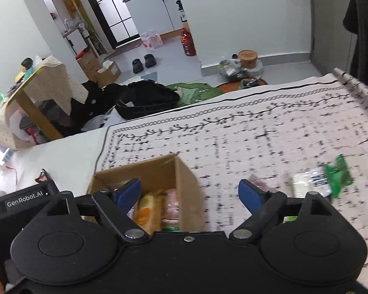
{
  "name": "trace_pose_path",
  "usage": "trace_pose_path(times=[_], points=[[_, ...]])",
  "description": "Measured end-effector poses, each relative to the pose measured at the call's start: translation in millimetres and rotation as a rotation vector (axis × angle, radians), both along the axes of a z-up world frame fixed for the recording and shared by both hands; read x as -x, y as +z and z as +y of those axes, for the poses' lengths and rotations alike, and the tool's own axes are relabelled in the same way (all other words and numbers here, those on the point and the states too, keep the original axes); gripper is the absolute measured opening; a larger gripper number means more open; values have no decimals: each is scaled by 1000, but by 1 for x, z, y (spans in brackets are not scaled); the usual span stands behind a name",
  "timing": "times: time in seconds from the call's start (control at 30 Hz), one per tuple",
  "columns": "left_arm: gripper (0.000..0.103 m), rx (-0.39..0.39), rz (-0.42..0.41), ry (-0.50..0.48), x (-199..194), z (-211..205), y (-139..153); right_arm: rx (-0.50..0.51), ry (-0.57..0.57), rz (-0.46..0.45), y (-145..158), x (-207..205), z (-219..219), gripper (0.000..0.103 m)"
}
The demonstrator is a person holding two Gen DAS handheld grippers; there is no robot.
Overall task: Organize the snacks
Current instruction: 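Open the left gripper over the box while right drops the cracker packet, then move both open grippers back over the remaining snacks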
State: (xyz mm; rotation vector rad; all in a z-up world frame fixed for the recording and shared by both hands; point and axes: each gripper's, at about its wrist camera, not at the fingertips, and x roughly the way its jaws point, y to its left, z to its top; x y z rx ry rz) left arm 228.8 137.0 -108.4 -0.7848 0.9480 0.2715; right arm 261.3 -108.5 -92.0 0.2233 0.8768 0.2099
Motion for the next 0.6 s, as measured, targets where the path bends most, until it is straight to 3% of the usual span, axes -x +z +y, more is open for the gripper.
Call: trace_pose_path(times=[0.33, 0.47, 0.6], points=[[87, -95, -5, -117, -3, -43, 10, 10, -78, 38, -3, 14, -58, 87], [89, -135, -14, -183, -5, -69, 16, 7, -126, 27, -1, 25, -88, 99], [95, -157, -34, -231, -5, -92, 20, 11, -156, 20, -1, 33, -113, 103]])
